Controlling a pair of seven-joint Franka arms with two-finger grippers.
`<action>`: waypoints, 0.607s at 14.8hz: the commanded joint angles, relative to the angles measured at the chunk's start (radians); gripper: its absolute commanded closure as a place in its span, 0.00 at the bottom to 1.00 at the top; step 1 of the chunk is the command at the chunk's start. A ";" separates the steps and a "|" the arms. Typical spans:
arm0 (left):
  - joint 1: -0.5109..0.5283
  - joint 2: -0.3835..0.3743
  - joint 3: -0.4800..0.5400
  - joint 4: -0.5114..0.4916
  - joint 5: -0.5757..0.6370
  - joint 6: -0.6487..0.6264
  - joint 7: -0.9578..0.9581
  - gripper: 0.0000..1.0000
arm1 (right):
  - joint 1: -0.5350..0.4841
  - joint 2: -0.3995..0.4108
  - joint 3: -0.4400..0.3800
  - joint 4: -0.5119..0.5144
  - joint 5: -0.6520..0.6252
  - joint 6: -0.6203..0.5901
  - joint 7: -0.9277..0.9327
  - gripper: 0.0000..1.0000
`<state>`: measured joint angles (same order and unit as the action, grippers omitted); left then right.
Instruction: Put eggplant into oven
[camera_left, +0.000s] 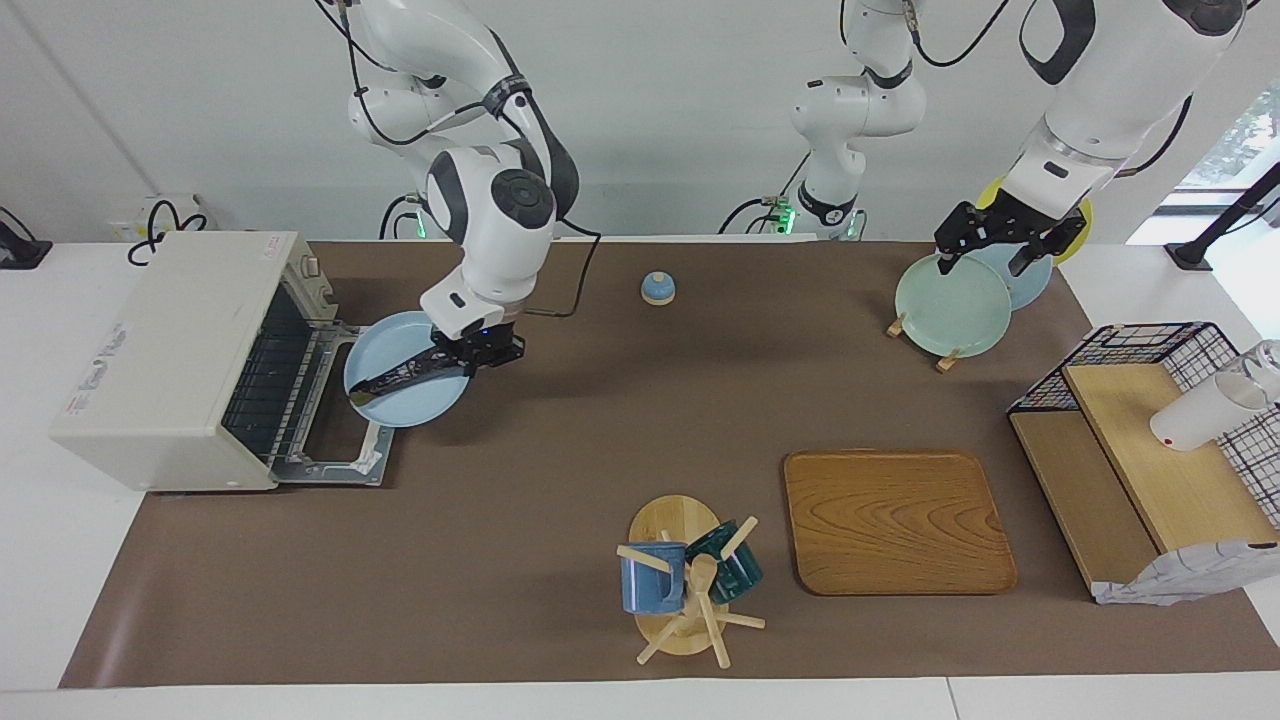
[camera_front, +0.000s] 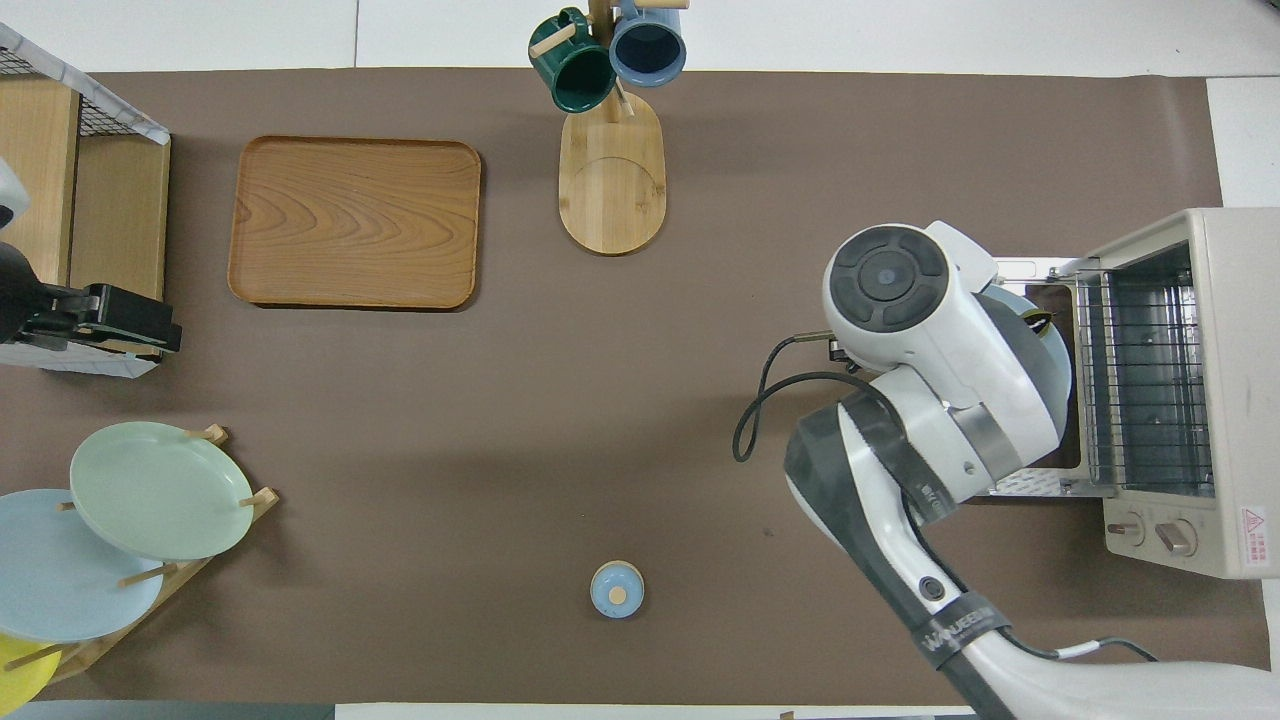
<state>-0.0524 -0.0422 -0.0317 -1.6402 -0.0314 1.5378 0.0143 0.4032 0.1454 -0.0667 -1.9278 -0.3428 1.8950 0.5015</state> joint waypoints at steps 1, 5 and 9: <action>-0.006 -0.015 0.003 -0.013 0.021 0.007 0.001 0.00 | -0.114 -0.032 0.013 -0.045 -0.012 -0.004 -0.119 1.00; -0.006 -0.016 0.003 -0.013 0.021 0.007 0.001 0.00 | -0.204 -0.049 0.011 -0.115 -0.013 0.048 -0.227 1.00; -0.006 -0.016 0.003 -0.013 0.021 0.007 0.001 0.00 | -0.273 -0.058 0.011 -0.157 -0.013 0.073 -0.357 1.00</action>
<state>-0.0524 -0.0423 -0.0318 -1.6403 -0.0314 1.5378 0.0143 0.1785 0.1252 -0.0664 -2.0314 -0.3428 1.9445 0.2004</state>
